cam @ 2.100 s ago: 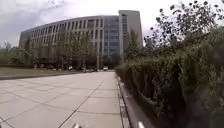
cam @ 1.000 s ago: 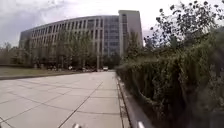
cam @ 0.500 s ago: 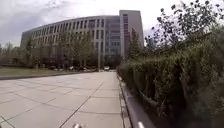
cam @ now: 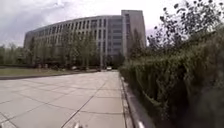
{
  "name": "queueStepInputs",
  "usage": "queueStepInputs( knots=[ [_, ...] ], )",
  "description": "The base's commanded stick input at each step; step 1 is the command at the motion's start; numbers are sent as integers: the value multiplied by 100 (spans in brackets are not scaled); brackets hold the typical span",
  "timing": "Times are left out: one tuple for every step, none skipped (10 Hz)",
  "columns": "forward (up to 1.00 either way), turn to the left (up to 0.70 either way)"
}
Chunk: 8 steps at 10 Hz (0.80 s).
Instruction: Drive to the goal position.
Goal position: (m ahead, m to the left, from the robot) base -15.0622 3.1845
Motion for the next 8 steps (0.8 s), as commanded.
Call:
queueStepInputs(
  knots=[
    [0, 45],
    [0, 45],
    [0, 45],
    [0, 45],
    [0, 45],
    [0, 45],
    [0, 45],
    [0, 45]
  ],
)
